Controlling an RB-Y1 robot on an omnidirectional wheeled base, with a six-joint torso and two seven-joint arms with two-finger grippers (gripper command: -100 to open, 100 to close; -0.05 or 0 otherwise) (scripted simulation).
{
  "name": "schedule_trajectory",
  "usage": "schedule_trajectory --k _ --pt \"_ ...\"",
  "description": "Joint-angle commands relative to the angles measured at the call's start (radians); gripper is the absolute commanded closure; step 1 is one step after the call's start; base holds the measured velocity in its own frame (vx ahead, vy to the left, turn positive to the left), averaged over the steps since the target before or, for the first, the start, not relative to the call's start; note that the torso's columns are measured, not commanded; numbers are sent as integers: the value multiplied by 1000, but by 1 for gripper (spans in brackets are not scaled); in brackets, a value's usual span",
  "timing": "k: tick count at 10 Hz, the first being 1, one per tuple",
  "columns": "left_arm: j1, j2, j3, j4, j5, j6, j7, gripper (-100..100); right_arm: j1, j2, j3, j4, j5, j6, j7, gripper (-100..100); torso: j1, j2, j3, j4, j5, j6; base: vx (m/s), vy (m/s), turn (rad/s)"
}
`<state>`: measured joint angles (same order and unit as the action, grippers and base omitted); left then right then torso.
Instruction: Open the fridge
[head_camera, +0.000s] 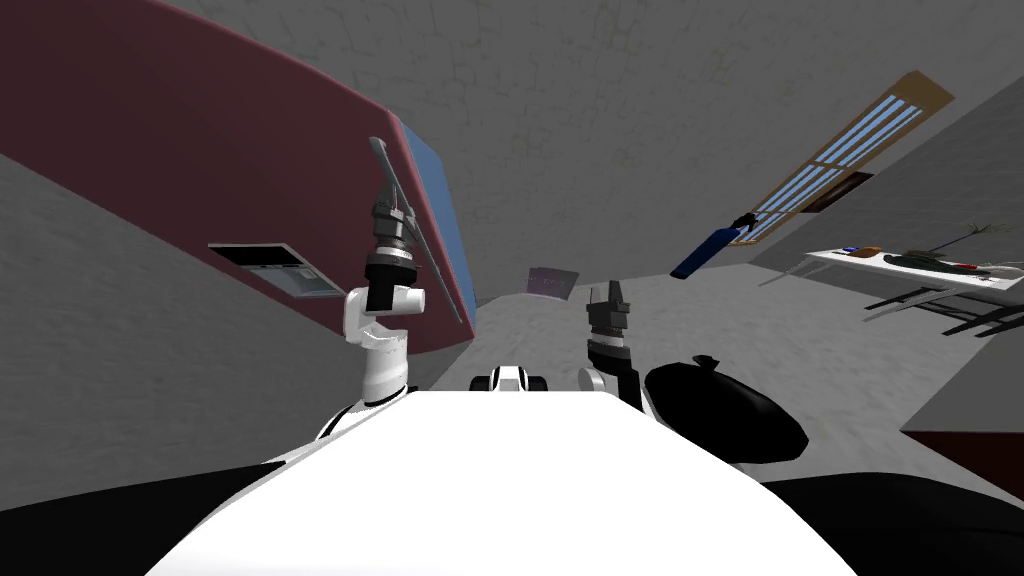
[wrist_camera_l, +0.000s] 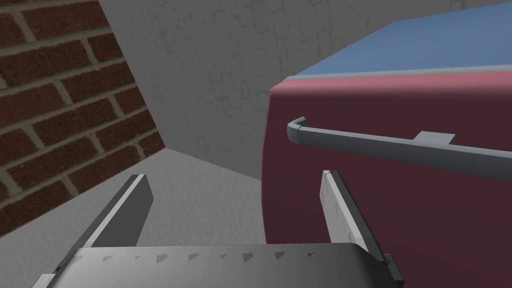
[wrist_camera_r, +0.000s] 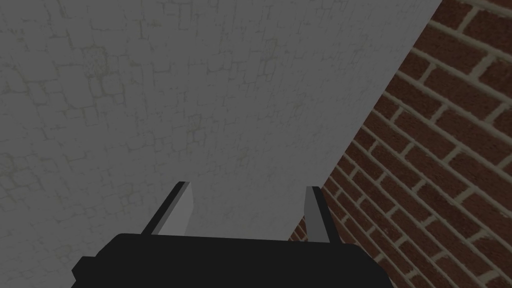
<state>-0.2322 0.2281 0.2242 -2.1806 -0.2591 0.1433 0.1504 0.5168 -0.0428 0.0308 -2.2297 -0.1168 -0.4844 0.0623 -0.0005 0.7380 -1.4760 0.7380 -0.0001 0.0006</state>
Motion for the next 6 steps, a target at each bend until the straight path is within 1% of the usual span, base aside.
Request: schedule_trajectory --k 1,2,3,4,5,6 --pt "-61 5 13 13 -15 41 5 -100 0 0 0 0 0 0 0 0 0 0 0 0 0 -1 14 -5 5" --pt "-101 13 36 33 -51 89 13 -100 0 0 0 0 0 0 0 0 1 0 0 0 0 -1 23 -13 -155" --pt "-124 13 36 33 -51 106 13 -100 0 0 0 0 0 0 0 0 0 0 0 0 0 0 24 -10 -99" --pt "-142 13 36 33 -51 106 13 -100 0 0 0 0 0 0 0 0 0 0 0 0 0 -1 14 -5 2" --pt "-182 21 61 54 -87 148 19 -100 0 0 0 0 0 0 0 0 1 0 0 0 0 -1 26 -12 -186" --pt "-214 21 61 54 -87 165 19 -100 0 0 0 0 0 0 0 0 0 0 0 0 0 0 27 -5 -91"
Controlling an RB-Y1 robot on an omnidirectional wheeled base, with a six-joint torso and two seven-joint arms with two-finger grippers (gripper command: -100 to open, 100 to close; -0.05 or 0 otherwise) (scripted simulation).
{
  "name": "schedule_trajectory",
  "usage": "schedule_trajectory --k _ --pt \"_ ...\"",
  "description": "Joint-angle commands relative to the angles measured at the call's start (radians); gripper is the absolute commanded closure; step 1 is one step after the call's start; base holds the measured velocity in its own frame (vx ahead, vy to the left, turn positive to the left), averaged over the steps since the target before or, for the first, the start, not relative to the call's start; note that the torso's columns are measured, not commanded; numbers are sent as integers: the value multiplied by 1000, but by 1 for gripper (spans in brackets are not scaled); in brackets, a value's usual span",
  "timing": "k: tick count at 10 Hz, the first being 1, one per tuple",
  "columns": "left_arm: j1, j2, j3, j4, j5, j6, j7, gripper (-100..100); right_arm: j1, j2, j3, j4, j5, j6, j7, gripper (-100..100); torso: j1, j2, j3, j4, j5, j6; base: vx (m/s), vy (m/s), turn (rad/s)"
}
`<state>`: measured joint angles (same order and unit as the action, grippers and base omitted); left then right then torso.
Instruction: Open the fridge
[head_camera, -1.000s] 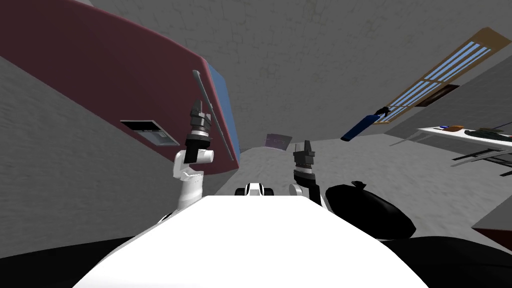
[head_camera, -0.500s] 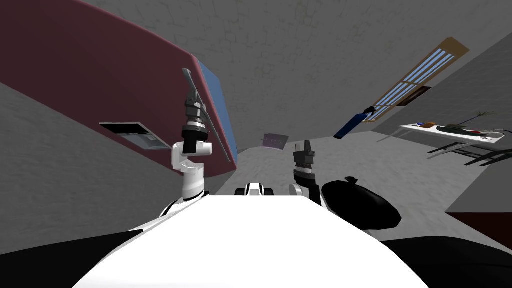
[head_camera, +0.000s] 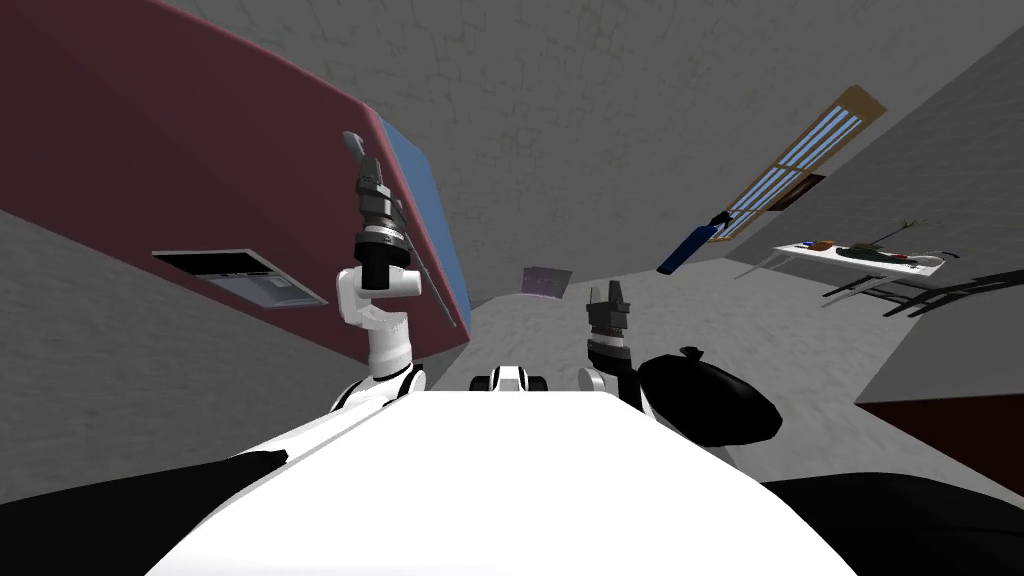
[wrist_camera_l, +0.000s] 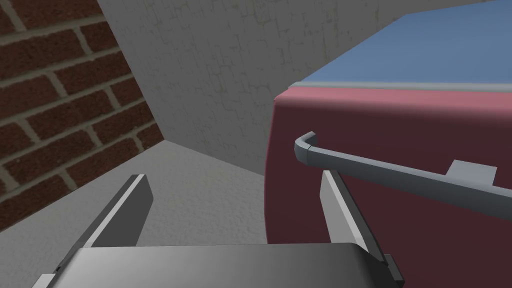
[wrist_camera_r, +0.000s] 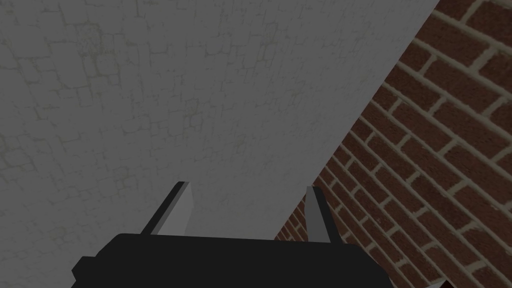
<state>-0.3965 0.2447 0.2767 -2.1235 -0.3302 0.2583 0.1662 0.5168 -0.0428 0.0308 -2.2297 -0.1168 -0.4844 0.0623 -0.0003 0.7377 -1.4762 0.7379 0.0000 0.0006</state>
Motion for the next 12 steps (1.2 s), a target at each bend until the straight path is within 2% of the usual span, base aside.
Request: schedule_trajectory --k 1,2,3,4,5,6,7,9,10,12 --pt "-58 5 9 -4 -16 56 3 -100 0 0 0 0 0 0 0 0 0 0 0 0 0 -1 13 -2 25" --pt "-97 14 35 19 -54 94 9 -100 0 0 0 0 0 0 0 0 1 1 1 0 0 -1 21 -2 -148" --pt "-131 14 35 19 -54 120 9 -100 0 0 0 0 0 0 0 0 0 0 0 0 0 0 26 -4 -105" --pt "-166 23 62 43 -93 152 14 -100 0 0 0 0 0 0 0 0 0 0 0 0 0 -1 34 -12 -178" --pt "-198 23 62 43 -93 181 14 -100 0 0 0 0 0 0 0 0 0 0 0 0 0 0 25 -3 -93" --pt "-217 23 62 43 -93 184 14 -100 0 0 0 0 0 0 0 0 0 0 0 0 0 -1 9 2 10" --pt "-250 33 91 69 -132 224 18 -100 0 0 0 0 0 0 0 0 1 1 1 0 0 -1 19 0 -170" --pt "-295 33 91 69 -132 247 18 -100 0 0 0 0 0 0 0 0 1 0 0 0 0 -1 12 4 -39" --pt "-328 44 121 96 -172 292 20 -100 0 0 0 0 0 0 0 0 1 1 0 0 0 -1 14 2 -153" --pt "-371 44 121 96 -172 308 20 -100 0 0 0 0 0 0 0 0 0 0 0 0 0 -1 13 6 -59"
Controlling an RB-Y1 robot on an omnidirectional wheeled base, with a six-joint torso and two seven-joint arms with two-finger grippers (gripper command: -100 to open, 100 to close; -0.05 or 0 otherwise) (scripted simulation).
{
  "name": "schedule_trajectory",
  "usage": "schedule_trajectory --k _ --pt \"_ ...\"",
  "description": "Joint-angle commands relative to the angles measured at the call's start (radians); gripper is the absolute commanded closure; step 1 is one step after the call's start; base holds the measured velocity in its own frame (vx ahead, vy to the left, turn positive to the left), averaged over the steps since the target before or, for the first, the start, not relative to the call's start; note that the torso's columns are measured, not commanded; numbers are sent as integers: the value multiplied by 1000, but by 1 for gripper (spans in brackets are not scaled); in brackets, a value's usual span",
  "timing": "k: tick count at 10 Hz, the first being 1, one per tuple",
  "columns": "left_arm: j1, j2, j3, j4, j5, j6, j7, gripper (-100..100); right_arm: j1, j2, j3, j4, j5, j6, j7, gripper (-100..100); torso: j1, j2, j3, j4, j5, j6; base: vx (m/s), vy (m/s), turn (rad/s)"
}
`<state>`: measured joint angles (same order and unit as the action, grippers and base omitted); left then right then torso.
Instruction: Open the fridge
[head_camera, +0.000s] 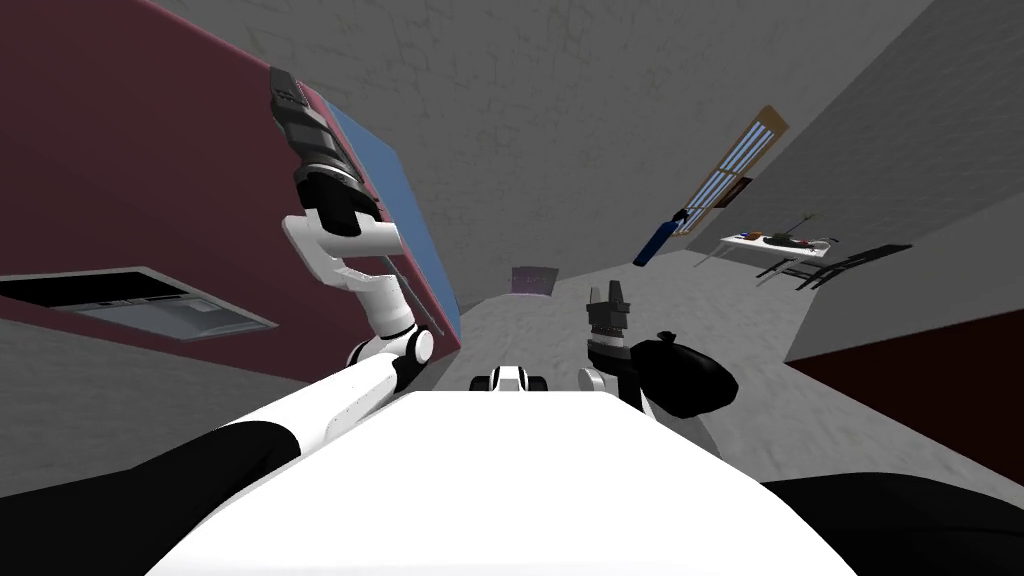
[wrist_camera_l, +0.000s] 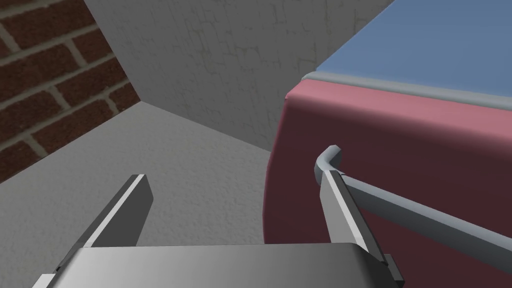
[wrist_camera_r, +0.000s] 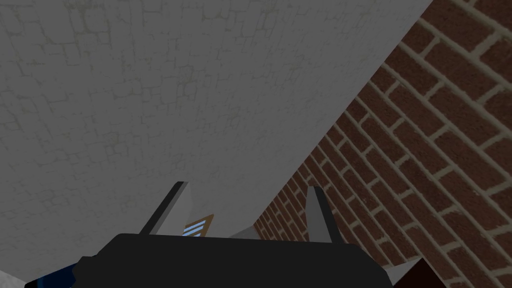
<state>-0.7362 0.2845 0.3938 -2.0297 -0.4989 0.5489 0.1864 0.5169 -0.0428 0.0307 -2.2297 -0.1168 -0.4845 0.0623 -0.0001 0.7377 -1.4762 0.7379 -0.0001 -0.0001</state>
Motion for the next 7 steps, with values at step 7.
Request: schedule_trajectory --k 7 --pt "-218 35 101 94 -126 180 2 -100 0 0 0 0 0 0 0 0 0 1 0 0 0 0 10 8 -88"
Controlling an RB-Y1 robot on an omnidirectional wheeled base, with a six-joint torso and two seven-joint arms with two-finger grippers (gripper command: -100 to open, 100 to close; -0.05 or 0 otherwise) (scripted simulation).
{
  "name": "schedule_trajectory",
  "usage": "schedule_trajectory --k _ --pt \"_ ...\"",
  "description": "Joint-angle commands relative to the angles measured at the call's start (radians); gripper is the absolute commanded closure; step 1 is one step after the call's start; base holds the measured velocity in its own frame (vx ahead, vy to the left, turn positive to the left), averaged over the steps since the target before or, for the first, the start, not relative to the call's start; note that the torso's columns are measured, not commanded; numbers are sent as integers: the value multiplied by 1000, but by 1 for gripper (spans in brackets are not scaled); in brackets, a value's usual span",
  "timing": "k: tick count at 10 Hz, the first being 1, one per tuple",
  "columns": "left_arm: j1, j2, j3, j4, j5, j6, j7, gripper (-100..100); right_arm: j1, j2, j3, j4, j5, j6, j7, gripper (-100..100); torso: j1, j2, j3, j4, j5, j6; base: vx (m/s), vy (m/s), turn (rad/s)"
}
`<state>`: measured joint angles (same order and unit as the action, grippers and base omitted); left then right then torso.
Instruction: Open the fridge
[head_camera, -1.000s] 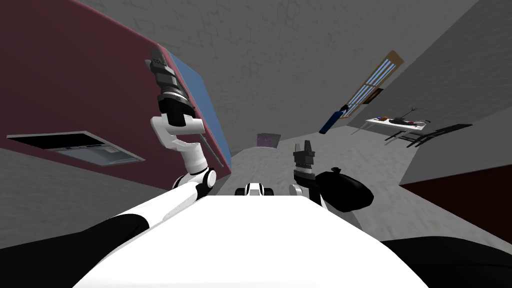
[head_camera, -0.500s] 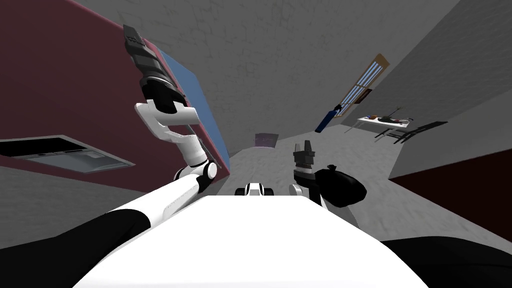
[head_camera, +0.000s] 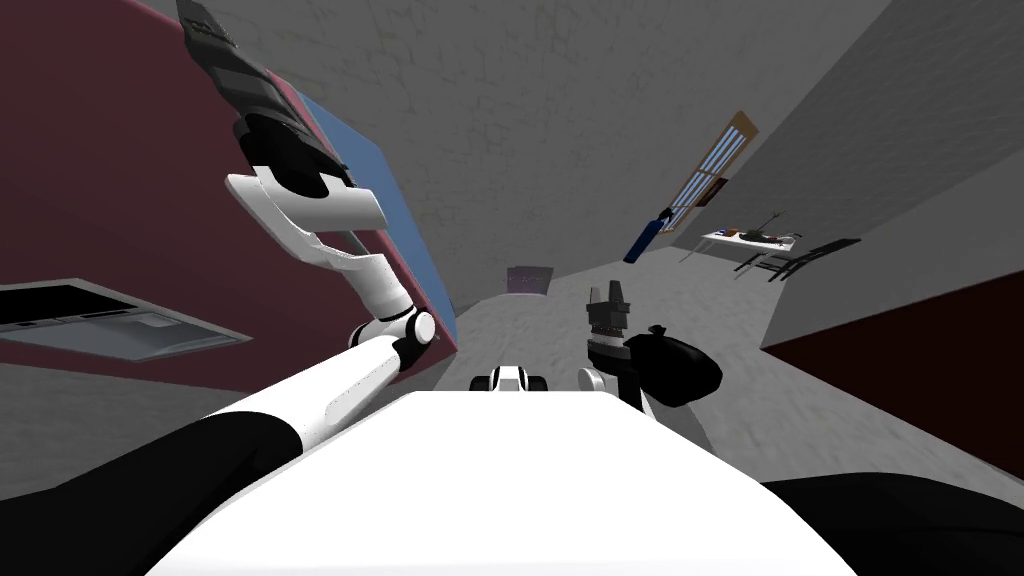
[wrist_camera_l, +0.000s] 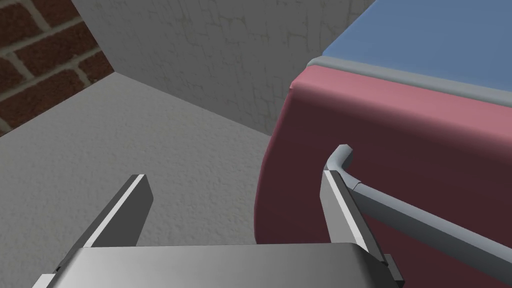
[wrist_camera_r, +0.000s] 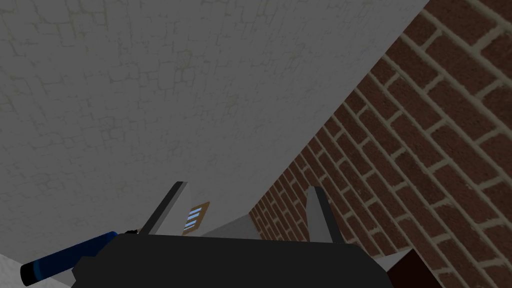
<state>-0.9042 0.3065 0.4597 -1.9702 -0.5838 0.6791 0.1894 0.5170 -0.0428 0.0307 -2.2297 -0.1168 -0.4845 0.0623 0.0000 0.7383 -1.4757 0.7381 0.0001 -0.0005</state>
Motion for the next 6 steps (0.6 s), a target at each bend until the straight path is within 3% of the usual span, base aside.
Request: schedule_trajectory --k 1,2,4,5,6 --pt "-78 13 35 34 -41 61 -1 -100 0 0 0 0 0 0 0 0 0 0 0 0 0 1 7 15 -111" --pt "-109 22 69 67 -78 100 -2 -100 0 0 0 0 0 0 0 0 0 0 0 0 0 0 10 19 -163" --pt "-149 22 69 67 -82 115 -2 -100 0 0 0 0 0 0 0 0 0 0 0 0 0 0 3 15 -42" --pt "-186 32 104 101 -123 162 -5 -100 0 0 0 0 0 0 0 0 0 0 0 0 0 0 3 12 -158" --pt "-211 32 104 101 -123 167 -5 -100 0 0 0 0 0 0 0 0 0 0 0 0 0 1 0 18 -90"
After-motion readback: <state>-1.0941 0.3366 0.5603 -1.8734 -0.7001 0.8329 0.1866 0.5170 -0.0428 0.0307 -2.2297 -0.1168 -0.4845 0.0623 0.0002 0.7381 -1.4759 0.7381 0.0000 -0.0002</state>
